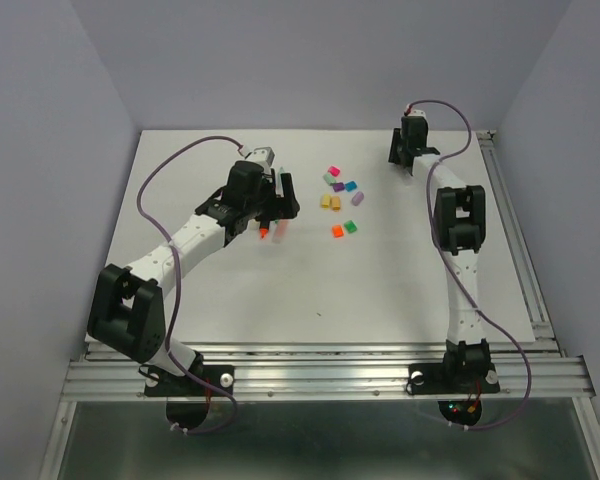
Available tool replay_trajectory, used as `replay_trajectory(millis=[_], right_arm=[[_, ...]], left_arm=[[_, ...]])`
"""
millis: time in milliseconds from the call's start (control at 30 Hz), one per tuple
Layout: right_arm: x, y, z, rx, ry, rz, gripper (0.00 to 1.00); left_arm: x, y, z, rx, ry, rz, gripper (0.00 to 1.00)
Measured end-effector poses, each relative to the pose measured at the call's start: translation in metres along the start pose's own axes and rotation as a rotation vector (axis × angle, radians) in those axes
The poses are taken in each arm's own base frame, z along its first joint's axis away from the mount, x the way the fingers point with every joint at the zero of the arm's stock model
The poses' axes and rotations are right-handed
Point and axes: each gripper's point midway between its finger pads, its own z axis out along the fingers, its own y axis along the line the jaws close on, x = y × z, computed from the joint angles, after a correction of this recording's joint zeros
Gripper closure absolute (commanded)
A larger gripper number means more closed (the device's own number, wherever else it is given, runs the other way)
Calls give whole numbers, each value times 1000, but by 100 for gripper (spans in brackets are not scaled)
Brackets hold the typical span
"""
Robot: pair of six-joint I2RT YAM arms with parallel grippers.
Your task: Open the pen caps
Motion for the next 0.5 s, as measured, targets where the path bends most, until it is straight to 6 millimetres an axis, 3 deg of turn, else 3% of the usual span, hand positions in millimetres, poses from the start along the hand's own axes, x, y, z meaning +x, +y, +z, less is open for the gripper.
replay_trajectory(millis=[67,167,333,400,500], right_arm=[[0,-1,0,3,-3,-2,82],[0,-2,-1,10,-9,-2,99],[8,-7,-11,31,15,34,99],[19,-12,-27,43,43,62,99],[39,-20,-67,57,97,126,99]], left_arm=[[0,0,0,2,1,-2,1],[2,-2,0,12,7,-4,1],[10,-5,-5,38,25,-7,1],[17,-8,-12,72,28,-8,1],[31,-17,-23,154,44,-11,1]])
